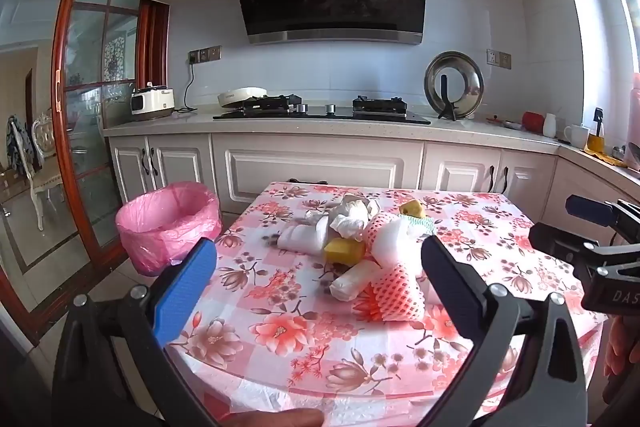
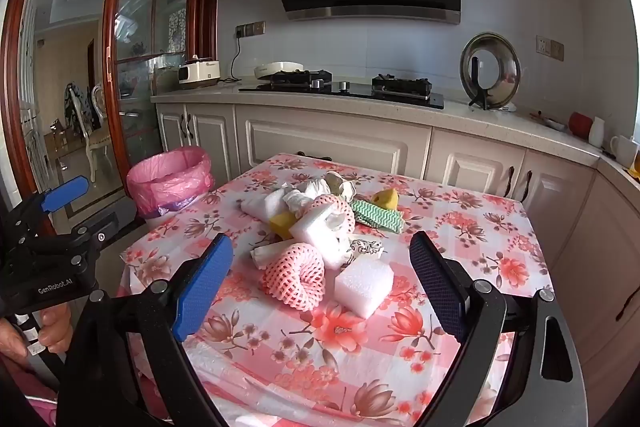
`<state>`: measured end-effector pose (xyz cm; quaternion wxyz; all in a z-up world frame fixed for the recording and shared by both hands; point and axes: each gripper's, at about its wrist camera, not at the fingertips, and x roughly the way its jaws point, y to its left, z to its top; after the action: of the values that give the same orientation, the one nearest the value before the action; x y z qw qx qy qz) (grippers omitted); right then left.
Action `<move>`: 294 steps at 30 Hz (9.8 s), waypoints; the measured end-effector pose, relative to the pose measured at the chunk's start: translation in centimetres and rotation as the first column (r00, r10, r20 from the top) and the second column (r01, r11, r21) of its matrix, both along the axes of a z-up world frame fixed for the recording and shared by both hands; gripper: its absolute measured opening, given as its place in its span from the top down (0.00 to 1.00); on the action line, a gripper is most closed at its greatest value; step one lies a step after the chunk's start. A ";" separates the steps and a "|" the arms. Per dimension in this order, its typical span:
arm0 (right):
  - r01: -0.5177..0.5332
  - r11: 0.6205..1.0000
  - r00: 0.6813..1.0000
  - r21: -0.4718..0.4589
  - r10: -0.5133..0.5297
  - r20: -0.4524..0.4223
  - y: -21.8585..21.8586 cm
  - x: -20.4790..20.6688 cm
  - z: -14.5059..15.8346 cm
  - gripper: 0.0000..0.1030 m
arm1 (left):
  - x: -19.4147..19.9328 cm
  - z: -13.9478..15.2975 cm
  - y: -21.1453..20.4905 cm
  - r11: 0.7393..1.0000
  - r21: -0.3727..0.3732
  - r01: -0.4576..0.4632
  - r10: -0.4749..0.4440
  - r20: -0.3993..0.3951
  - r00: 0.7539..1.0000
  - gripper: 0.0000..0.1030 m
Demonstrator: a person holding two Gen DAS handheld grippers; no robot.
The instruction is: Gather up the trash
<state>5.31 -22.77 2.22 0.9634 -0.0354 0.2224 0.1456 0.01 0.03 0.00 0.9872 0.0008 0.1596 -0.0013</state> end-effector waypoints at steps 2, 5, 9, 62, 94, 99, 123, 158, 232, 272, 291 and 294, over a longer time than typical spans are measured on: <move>-0.001 1.000 1.000 -0.001 0.001 -0.007 0.0 0.0 0.0 0.18 | 0.0 0.0 0.0 1.000 0.000 0.002 -0.002 0.000 1.000 0.04; -0.003 1.000 1.000 0.001 0.003 -0.005 -0.1 0.0 0.0 0.18 | 0.1 0.0 -0.1 1.000 -0.001 0.008 -0.008 0.000 1.000 0.04; -0.004 1.000 1.000 0.000 0.004 -0.004 -0.3 0.0 0.0 0.18 | 0.0 0.1 -0.3 1.000 0.003 0.019 -0.019 0.005 1.000 0.04; -0.014 0.999 1.000 0.032 0.015 -0.016 0.3 -0.3 -0.5 0.18 | -0.2 0.2 0.6 1.000 -0.013 -0.023 0.023 0.009 1.000 0.04; -0.015 0.999 1.000 0.042 0.016 -0.020 0.2 -0.2 -0.6 0.18 | -0.2 0.4 0.7 1.000 -0.013 -0.022 0.022 0.009 1.000 0.04; -0.015 0.999 1.000 0.045 0.016 -0.020 0.2 -0.2 -0.6 0.18 | -0.2 0.3 0.7 1.000 -0.014 -0.020 0.020 0.004 1.000 0.04; 0.001 0.999 0.991 0.032 0.003 -0.133 0.8 5.5 -6.6 0.18 | 6.2 -3.7 1.8 1.000 0.023 0.007 -0.004 -0.088 0.996 0.04; 0.212 0.975 0.925 0.071 -0.176 -0.337 -8.1 13.7 -14.2 0.33 | 17.5 -13.3 -9.8 0.966 0.008 0.257 -0.241 -0.326 0.914 0.05; -0.553 0.827 0.814 0.102 0.562 -0.147 38.2 31.7 -6.3 0.33 | 27.0 -4.8 37.0 0.853 -0.076 -0.516 0.489 -0.230 0.841 0.48; -0.328 0.939 0.943 0.104 0.332 -0.016 17.8 19.7 -2.1 0.18 | 20.4 -1.4 18.2 0.909 0.063 -0.413 0.418 -0.123 0.900 0.06; -0.056 0.997 0.982 0.050 0.064 -0.179 3.7 15.8 -10.6 0.18 | 18.1 -9.1 5.0 0.986 0.031 -0.162 0.165 -0.222 0.961 0.05; -0.022 0.998 0.978 0.064 0.034 -0.204 2.8 16.4 -11.7 0.18 | 18.5 -10.5 3.1 0.996 0.035 -0.080 0.087 -0.267 0.960 0.05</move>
<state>21.74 -20.02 -9.44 0.9338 0.0061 0.3153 0.1688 18.48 3.17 -10.51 0.9556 0.0055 0.2917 0.0421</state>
